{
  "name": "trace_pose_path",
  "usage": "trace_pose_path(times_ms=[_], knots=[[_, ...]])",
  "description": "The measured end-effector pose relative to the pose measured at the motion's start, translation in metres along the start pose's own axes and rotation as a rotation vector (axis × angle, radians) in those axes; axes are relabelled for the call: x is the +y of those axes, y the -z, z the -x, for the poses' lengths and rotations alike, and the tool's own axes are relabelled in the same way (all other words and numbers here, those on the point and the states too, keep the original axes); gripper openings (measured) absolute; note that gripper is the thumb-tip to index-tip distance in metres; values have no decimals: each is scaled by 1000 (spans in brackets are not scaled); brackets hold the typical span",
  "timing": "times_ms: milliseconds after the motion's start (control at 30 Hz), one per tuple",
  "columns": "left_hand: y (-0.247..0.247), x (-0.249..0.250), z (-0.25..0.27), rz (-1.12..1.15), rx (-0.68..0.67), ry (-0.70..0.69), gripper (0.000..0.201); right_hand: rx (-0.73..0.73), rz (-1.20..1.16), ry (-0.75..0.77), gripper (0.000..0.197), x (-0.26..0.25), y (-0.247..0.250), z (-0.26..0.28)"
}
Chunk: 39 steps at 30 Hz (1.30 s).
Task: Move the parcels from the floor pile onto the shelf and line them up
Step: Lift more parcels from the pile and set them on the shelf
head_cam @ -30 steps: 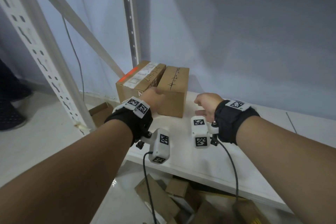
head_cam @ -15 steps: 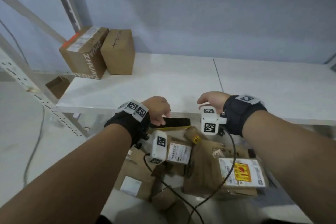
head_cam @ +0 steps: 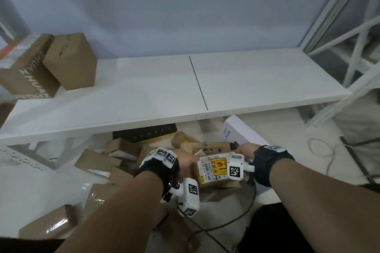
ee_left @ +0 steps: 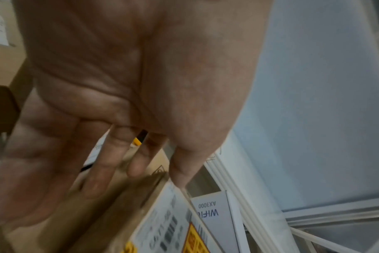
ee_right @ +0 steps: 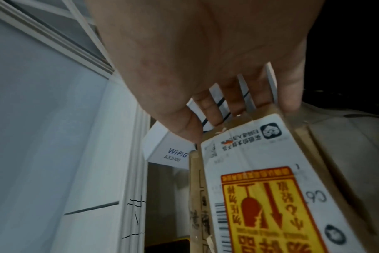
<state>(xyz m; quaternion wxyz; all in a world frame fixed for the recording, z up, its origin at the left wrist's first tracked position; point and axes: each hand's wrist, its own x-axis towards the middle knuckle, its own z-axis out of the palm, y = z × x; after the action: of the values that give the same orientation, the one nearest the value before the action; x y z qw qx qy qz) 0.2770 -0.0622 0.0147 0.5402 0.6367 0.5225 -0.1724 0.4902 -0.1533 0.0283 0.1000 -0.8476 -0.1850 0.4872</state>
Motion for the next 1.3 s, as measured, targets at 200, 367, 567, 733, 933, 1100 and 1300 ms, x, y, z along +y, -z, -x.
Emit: trace_pose_path(times_ms=[200,367,567,733,933,1100,1300], knots=[[-12,-2,-4,128,46,-15,59,43,-268,41,19,5,-11,10],[19,-6,12,360,151,-115,64,8,-410,21,33,-22,-12,28],[75,-14,52,625,181,-219,47,-186,-438,141,43,-73,-24,40],[120,-30,75,756,289,-300,31,-266,-314,336,78,-109,-33,56],[165,-43,88,830,371,-354,26,-293,-432,495,41,-148,-40,71],[192,-44,87,898,508,-385,26,-420,-464,489,36,-176,-53,71],[215,-59,73,999,630,-292,38,-411,-742,462,46,-217,-79,54]])
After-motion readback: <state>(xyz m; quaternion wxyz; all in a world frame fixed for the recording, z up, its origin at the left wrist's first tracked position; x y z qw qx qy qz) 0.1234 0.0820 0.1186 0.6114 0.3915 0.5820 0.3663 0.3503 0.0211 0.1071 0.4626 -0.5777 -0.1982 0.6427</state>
